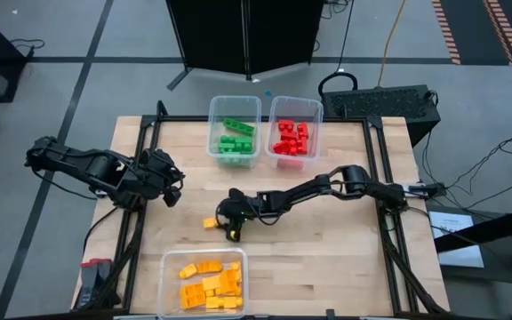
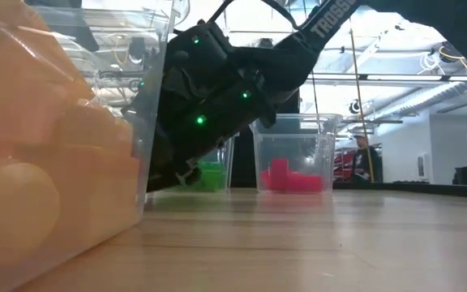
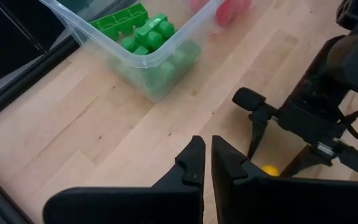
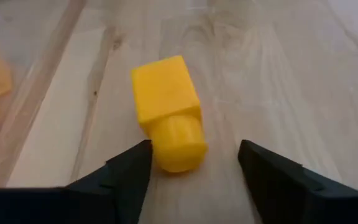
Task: Sort blocks
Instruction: Put the yellow game piece into the bottom transparent bin
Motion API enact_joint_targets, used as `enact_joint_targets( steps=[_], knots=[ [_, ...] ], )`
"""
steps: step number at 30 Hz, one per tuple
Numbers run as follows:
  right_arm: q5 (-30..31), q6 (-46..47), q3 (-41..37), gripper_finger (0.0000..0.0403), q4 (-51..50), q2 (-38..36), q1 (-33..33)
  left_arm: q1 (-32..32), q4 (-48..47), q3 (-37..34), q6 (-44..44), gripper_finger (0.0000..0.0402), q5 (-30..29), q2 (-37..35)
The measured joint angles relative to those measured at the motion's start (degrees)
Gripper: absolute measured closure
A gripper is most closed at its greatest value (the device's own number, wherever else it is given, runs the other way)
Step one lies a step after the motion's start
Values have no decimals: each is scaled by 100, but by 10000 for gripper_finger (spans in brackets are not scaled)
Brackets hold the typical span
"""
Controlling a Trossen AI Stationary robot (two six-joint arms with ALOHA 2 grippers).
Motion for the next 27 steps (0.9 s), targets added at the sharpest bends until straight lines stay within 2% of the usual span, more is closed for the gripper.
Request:
enact_joint_targets(
  steps=[5, 13, 15, 17, 21, 23, 27],
  knots=[
    [24, 108, 0, 230, -58, -2, -36, 1, 1, 0, 145, 401, -2, 0],
    [-59, 121, 0, 380, -105, -6, -44, -1, 4, 0, 246, 401, -2, 0],
    [-240, 37, -7, 396, -150, -39, -40, -1, 4, 0, 248, 402, -2, -2],
    [-488, -151, -14, 387, -176, -82, -26, 0, 6, 0, 249, 402, 0, 0],
    [-874, -520, -16, 339, -575, -405, -103, 1, 1, 0, 253, 401, 3, -2],
    [-866, -788, -23, 308, -926, -632, -149, 1, -17, 0, 254, 401, 9, 4],
    [-830, -1594, -15, 245, -776, -898, -198, -1, -29, -2, 266, 402, 4, 30]
  ],
)
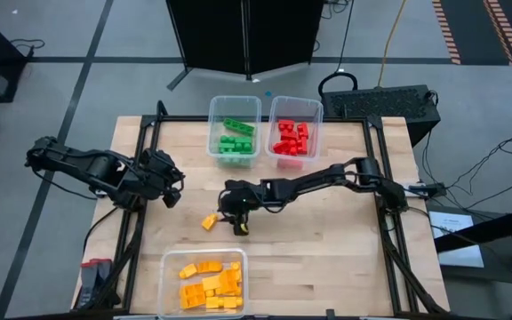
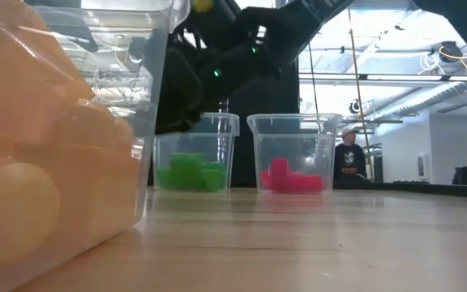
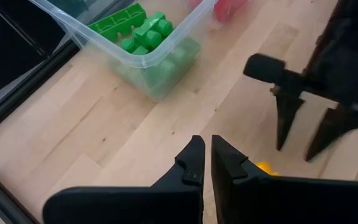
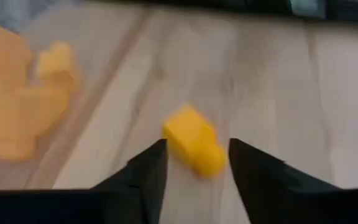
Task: Sort blocks
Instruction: Put the yellow game piece into the bottom transparent bin
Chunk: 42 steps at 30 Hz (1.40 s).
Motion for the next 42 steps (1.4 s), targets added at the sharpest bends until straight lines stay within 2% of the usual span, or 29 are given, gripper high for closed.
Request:
enact_joint_targets(
  steps=[4, 8, 11, 16, 22, 28, 33, 36, 42],
  knots=[
    [-29, -682, 117, 198, 151, 36, -21, 0, -3, 0, 25, 401, -2, 18],
    [-9, -1484, 136, 176, 180, 169, -151, 0, -2, -2, 19, 402, -2, 29],
    [-323, -1999, 129, 173, 202, 207, -292, 0, -3, -2, 19, 401, -2, 29],
    [-1032, -1894, 129, 176, 177, 207, -520, 2, -2, -2, 9, 401, -20, 29],
    [-1502, -2198, 131, 178, 214, 207, -502, 2, -1, -4, -24, 401, -161, 29],
    [-1508, -2529, 131, 179, 392, 207, -421, 2, 34, -6, -29, 401, -297, 29],
    [-1501, -2461, 176, 179, 765, 284, -468, 13, 62, -7, -168, 401, -346, 29],
    [-1507, -2356, 665, 179, 461, 634, -474, 13, 68, -7, -184, 401, -375, 29],
    [-1685, -2330, 2301, 179, -776, 1485, -332, 13, 91, -7, -327, 401, -335, 67]
  ],
)
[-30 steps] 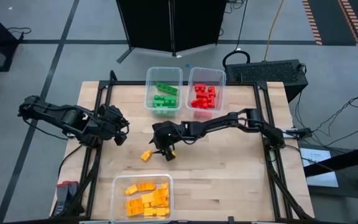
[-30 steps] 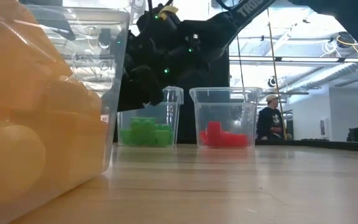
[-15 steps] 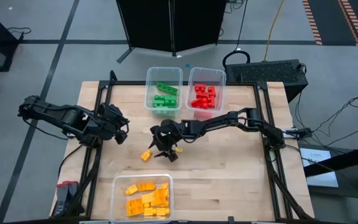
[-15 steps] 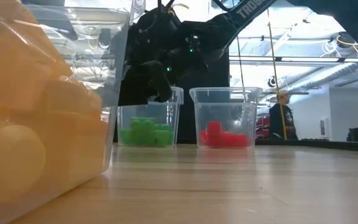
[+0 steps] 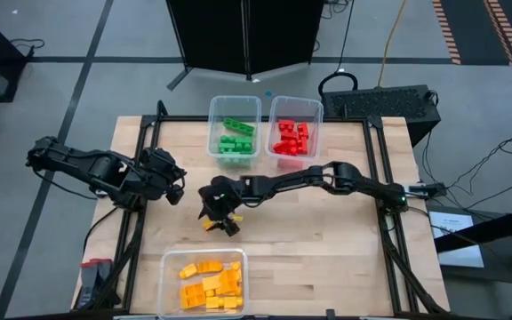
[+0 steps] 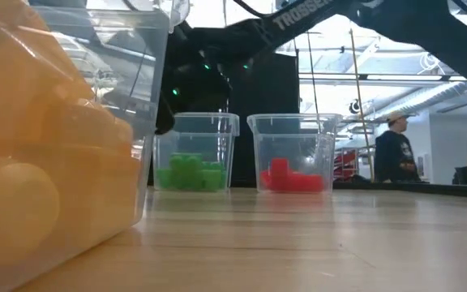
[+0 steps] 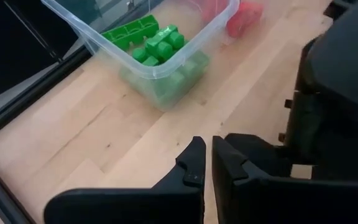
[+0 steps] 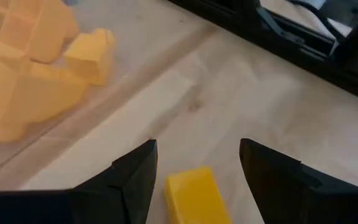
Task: Sort blocks
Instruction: Put the yellow game piece into the bottom transparent bin
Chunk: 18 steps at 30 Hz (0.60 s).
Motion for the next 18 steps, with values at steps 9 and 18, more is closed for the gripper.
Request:
enact_joint_targets(
  steps=[9, 18],
  knots=[
    [-296, -191, 674, 179, -1247, 394, -111, 0, -44, -1, 0, 401, 34, 39],
    [-385, -195, 676, 179, -1095, 634, -50, 2, -56, -1, 21, 401, 30, 38]
  ],
)
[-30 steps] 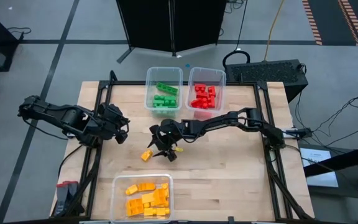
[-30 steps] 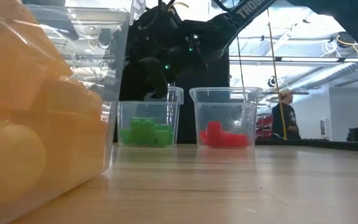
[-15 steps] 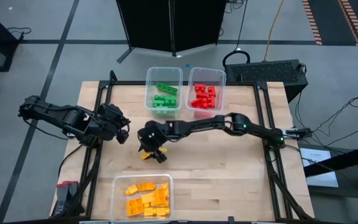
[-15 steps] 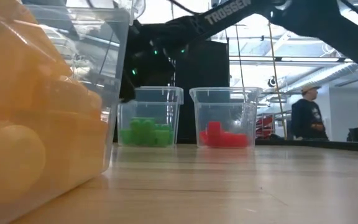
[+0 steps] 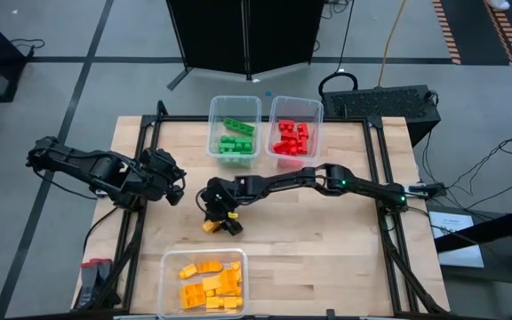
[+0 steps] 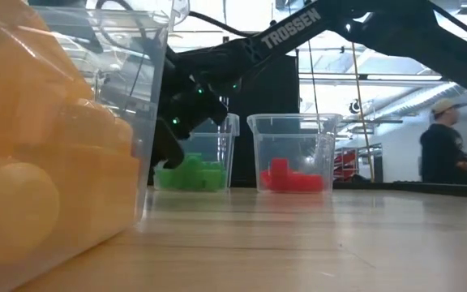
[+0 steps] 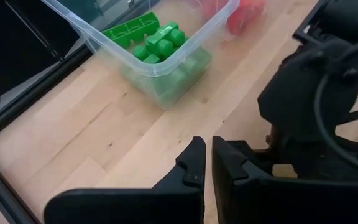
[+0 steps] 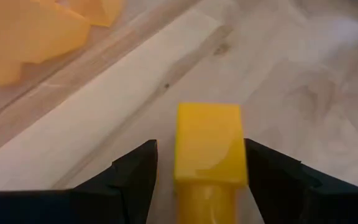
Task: Sort blocks
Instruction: Put the yellow game piece into the bottom transparent bin
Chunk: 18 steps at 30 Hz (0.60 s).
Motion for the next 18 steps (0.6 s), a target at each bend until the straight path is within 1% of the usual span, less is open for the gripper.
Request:
enact_joint_targets(
  steps=[7, 11, 14, 18],
  knots=[
    [-59, 95, 11, 179, 14, 103, 6, 1, -1, 2, 18, 401, -3, 0],
    [123, 284, 11, 186, 136, 108, 52, 1, -3, 0, 18, 401, -43, 0],
    [255, 483, 11, 214, 111, 108, 71, 1, -3, 0, 18, 401, -47, 0],
    [280, 670, 16, 288, -25, 105, 83, 1, -4, 0, 18, 401, -70, 0]
  ],
)
